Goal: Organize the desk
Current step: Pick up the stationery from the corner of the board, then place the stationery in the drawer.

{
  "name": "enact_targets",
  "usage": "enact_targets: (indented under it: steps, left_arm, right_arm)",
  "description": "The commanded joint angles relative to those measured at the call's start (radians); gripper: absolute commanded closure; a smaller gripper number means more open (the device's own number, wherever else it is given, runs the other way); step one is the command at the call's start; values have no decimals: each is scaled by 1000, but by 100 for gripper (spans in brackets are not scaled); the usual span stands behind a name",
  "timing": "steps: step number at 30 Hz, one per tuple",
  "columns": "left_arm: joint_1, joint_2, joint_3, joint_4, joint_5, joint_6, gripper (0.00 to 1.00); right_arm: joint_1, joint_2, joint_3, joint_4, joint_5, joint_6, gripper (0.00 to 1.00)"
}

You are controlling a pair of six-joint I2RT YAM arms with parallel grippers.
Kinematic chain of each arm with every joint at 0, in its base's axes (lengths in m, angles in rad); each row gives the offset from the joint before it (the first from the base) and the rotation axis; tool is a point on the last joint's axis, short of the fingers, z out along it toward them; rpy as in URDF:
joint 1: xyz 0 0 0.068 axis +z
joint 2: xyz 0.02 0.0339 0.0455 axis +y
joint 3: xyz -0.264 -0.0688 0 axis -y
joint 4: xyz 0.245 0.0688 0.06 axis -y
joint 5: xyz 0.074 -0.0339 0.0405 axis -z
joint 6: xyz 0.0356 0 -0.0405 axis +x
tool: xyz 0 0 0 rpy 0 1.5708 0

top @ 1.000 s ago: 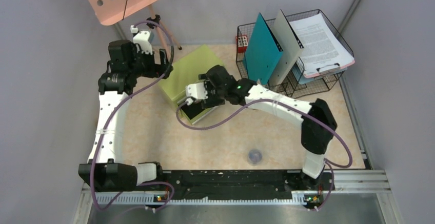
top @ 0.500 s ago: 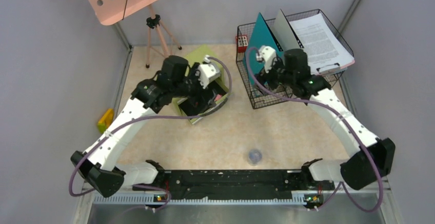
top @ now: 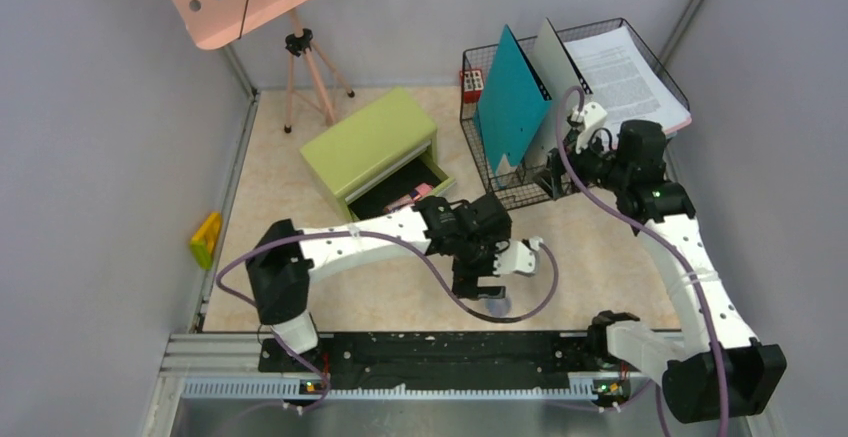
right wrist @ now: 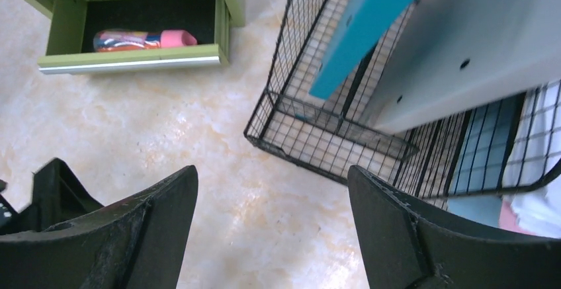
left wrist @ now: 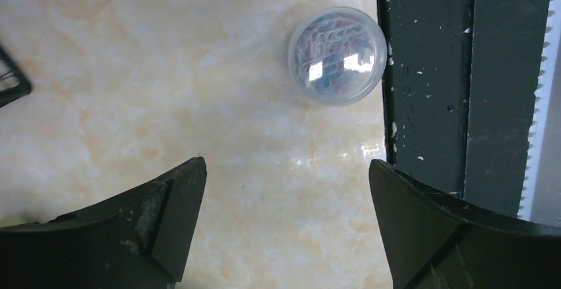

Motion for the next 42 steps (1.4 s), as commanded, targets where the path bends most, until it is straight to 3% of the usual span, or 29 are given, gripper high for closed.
enact_targets:
  steps: [1,14,19,24,36,38,42]
  left_arm:
    - [-53,77,58,44,36,36,2]
    - [-163,271,126,57,5,20,2]
    - [-183,355,192,36,-105,-5,3]
    - [-183,380,199,28,-159,-3,20]
    - [-102,223,213,-145,-222,35,88]
    - [-54,185,221,-188,-213,32,94]
    - [95,112,236,-238,-201,9,96]
  right_arm:
    - [-32,-12,-40,-6,-46,21,18]
    - [-35,-43,-158,51,-88,3,18]
    - [-35,-50,-173,65,-97,5,18]
    - [-35,-62,-180,67,-95,5,18]
    - [-34,-67,-191,71,-87,4,18]
    - [-34,-69,-191,70,-85,2,18]
    - [-35,-70,-194,72,-85,2,18]
